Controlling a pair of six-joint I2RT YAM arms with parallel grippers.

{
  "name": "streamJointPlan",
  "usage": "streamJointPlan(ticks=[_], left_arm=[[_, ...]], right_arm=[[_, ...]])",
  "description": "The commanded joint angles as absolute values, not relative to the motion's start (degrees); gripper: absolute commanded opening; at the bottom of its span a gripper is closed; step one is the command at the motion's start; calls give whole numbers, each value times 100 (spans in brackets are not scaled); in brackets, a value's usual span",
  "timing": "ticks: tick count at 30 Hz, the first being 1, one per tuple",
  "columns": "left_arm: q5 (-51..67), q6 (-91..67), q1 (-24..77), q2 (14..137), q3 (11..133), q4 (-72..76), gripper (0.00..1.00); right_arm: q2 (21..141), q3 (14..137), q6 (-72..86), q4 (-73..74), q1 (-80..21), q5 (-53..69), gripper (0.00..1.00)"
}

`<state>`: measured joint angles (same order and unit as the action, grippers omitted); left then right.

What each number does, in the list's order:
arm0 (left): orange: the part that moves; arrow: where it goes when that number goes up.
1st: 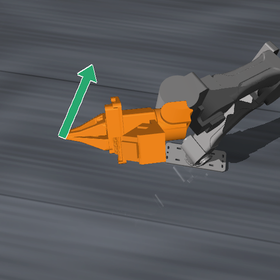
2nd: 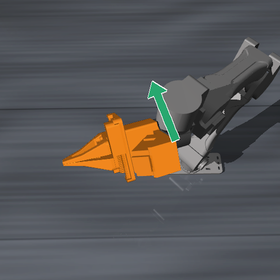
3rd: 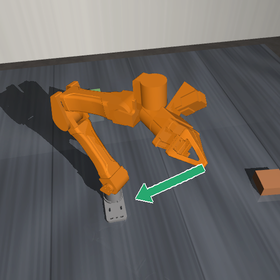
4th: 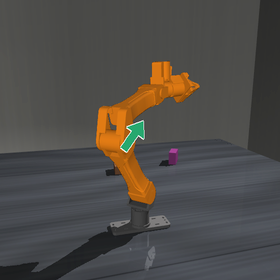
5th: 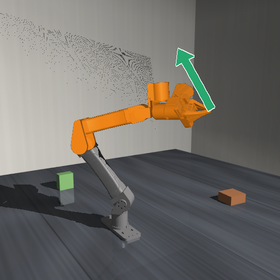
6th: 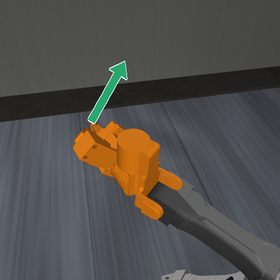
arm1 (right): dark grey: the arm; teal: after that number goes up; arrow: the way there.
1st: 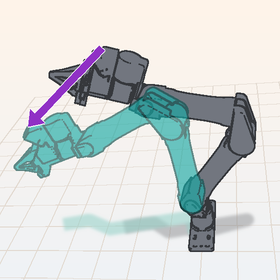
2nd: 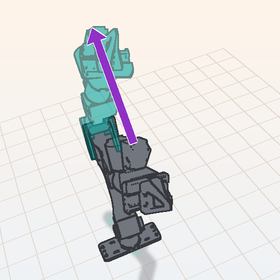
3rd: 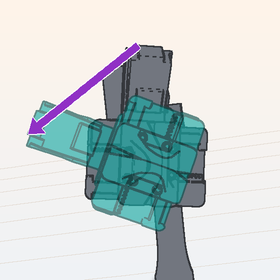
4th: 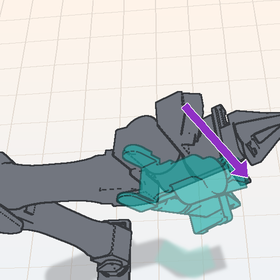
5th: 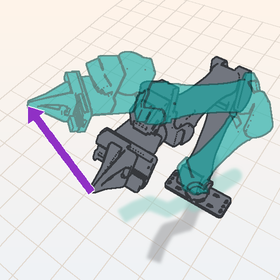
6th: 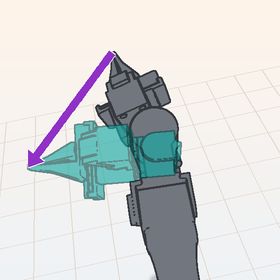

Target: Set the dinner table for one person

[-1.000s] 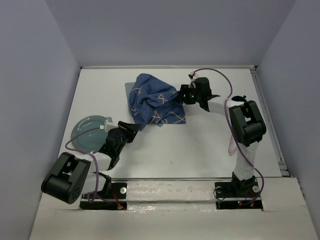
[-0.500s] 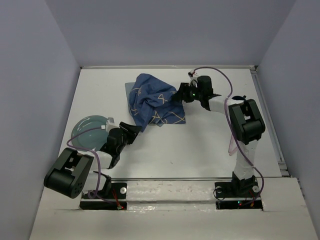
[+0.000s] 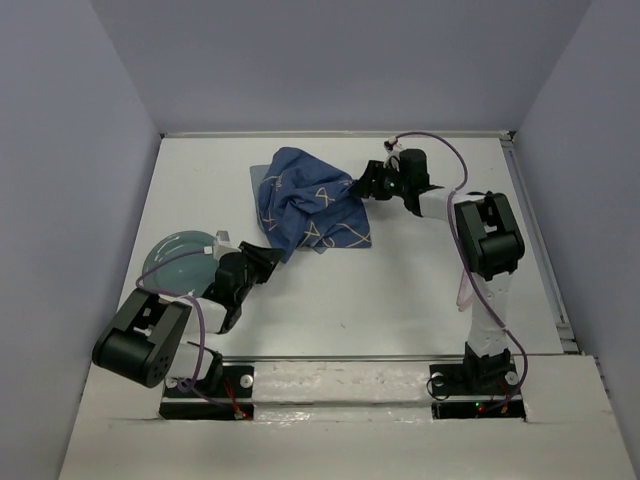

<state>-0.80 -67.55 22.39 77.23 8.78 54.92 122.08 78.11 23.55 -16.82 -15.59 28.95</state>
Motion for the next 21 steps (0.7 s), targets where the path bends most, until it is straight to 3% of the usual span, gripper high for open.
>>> streamJointPlan(ticks=[1, 3, 6, 7, 8, 9, 10, 11, 17, 21], left_arm=[[-132, -6706, 2206, 7664, 1081, 5915, 34], [-141, -6671, 2197, 7629, 1072, 5906, 29], [-97, -6636, 2136, 7594, 1055, 5880, 20], [-71, -6627, 2118, 7585, 1046, 5880, 18], [-36, -6618, 2092, 7576, 1037, 5880, 16], [34, -6575, 2013, 7550, 1055, 5889, 5], [183, -6548, 1960, 7515, 1072, 5889, 5], [237, -6478, 1899, 7436, 1090, 5854, 0], [957, -6407, 872, 7225, 1834, 5695, 0], [932, -6285, 387, 7172, 2845, 5284, 0]], right_arm=[[12375, 8313, 2443, -1951, -1573, 3137, 64], [12533, 8454, 2452, -1942, -1573, 3523, 61], [12630, 8560, 2531, -1986, -1573, 3639, 42], [12639, 8569, 2540, -1995, -1573, 3630, 33], [12639, 8578, 2549, -1995, -1573, 3621, 18], [12578, 8543, 2531, -2004, -1573, 3543, 4], [12508, 8499, 2531, -2030, -1573, 3438, 0], [12420, 8360, 2496, -2056, -1573, 3184, 0], [11576, 8332, 2189, -1978, -1512, 2137, 0], [11303, 9094, 1882, -1453, -1319, 1672, 0]])
